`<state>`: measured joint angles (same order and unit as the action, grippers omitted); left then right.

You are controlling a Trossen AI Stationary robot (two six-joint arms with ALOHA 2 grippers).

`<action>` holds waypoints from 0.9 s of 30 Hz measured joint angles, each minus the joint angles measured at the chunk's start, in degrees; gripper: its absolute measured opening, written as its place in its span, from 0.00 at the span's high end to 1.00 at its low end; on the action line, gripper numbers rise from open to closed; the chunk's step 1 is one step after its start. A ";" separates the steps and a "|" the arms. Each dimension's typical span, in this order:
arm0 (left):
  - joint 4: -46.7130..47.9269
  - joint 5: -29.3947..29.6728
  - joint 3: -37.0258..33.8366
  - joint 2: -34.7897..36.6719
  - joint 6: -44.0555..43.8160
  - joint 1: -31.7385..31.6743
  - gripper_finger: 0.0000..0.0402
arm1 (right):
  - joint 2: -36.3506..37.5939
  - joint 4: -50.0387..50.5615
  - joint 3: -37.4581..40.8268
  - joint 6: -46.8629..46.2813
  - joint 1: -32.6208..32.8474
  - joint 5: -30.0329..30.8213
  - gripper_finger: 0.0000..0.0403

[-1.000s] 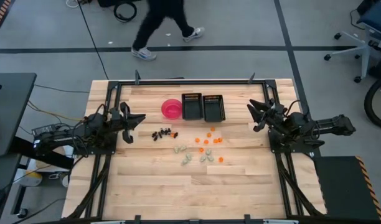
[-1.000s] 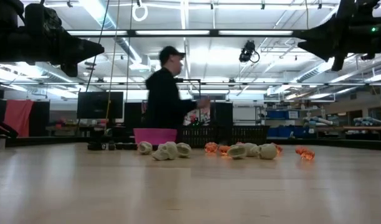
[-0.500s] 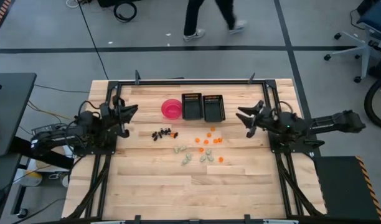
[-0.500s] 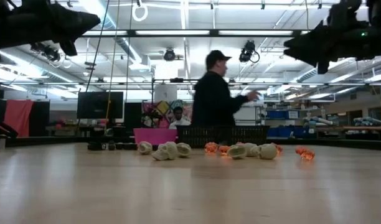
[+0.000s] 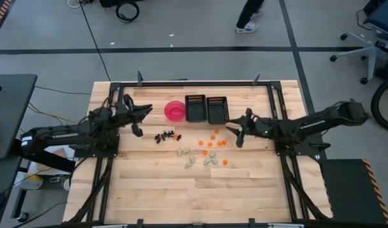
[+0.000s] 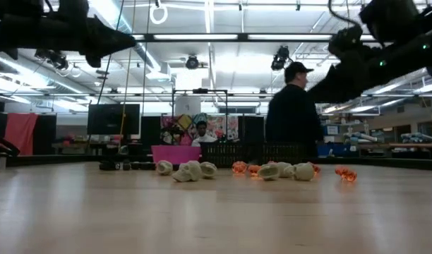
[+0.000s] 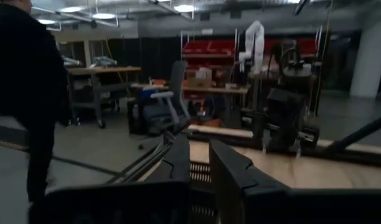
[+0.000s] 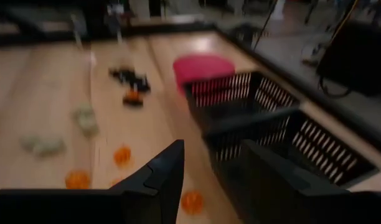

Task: Sort Halloween decoration
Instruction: Put the orange pumpkin toy into the right black bin

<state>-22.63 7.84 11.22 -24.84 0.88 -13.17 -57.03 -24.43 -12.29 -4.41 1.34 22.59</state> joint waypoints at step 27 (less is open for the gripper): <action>-11.02 -0.07 2.65 -22.19 7.36 0.00 0.71 | -31.73 -21.13 -0.04 0.08 0.00 -13.73 0.39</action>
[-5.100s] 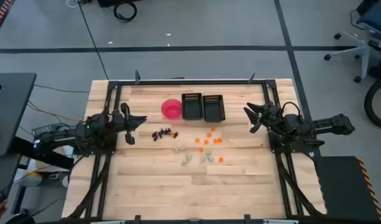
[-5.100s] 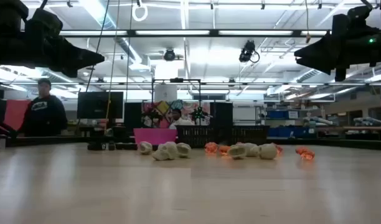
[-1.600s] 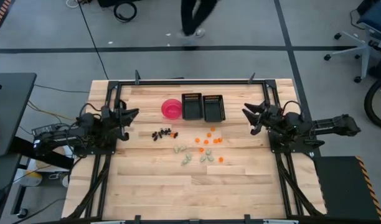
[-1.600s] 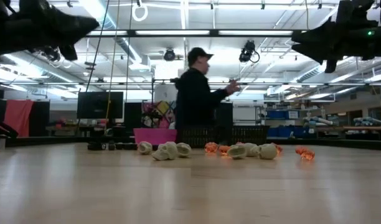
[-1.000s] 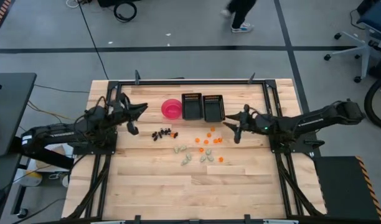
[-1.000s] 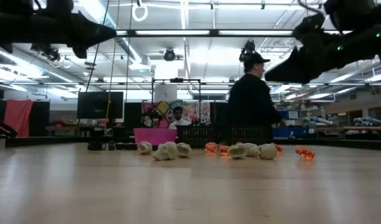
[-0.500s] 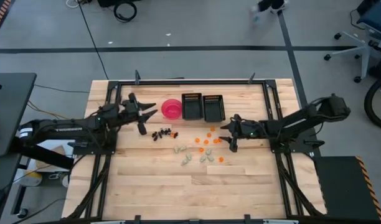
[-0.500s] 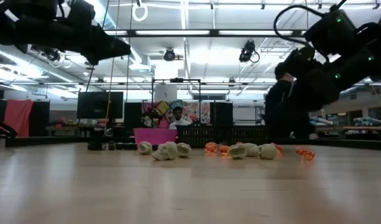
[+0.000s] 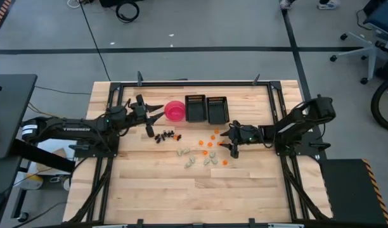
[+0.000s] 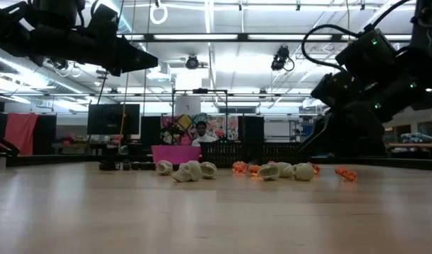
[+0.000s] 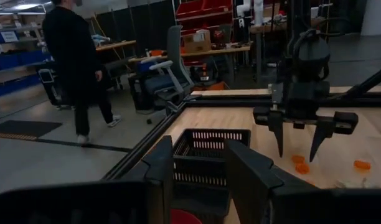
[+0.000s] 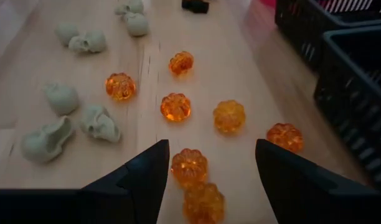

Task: Sort Halloween decoration
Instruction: Put the orange pumpkin toy into the right black bin

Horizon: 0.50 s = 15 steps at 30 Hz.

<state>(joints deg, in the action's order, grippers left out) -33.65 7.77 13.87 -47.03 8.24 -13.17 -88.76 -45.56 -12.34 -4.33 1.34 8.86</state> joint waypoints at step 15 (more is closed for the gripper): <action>-2.92 -0.12 0.04 -8.06 1.59 -1.38 0.56 | -7.37 -16.52 5.49 -0.20 0.00 0.28 0.37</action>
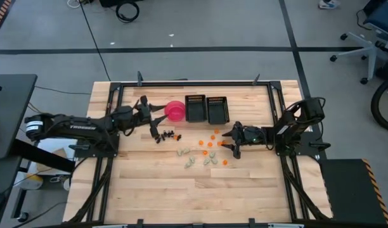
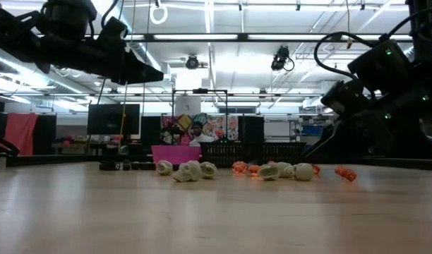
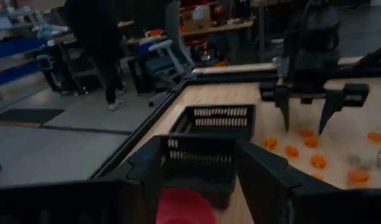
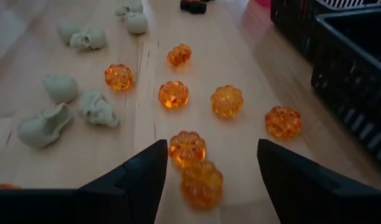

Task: Sort Halloween decoration
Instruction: Put the orange pumpkin toy into the right black bin

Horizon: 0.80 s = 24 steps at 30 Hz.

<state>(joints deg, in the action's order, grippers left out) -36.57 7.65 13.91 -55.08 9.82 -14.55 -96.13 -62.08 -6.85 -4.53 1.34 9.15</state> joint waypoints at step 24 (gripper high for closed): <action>-1.82 0.04 0.00 -6.59 -0.16 -3.30 0.53 | 0.08 11.94 -4.48 -4.28 -4.24 -9.70 0.47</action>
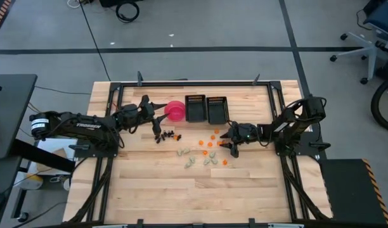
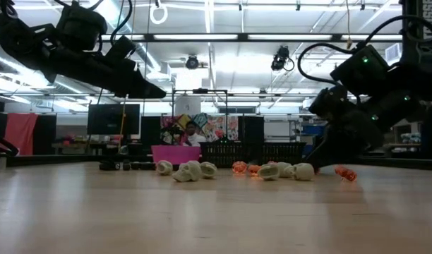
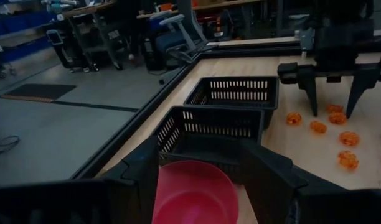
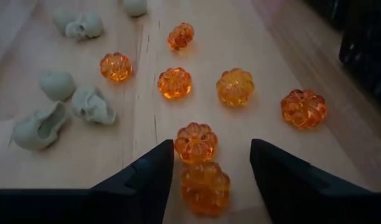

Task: Sort Halloween decoration
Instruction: Put the orange pumpkin toy into the right black bin

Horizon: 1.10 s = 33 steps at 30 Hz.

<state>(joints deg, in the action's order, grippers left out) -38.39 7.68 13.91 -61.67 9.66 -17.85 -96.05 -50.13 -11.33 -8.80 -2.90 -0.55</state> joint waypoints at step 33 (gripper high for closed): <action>-4.63 0.09 -0.02 -0.31 6.30 -2.99 0.53 | 5.75 14.53 -3.26 10.63 1.16 0.93 0.48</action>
<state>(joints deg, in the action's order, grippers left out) -43.03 7.77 13.89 -61.98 15.97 -20.84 -90.30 -35.60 -14.59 1.83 -1.74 0.38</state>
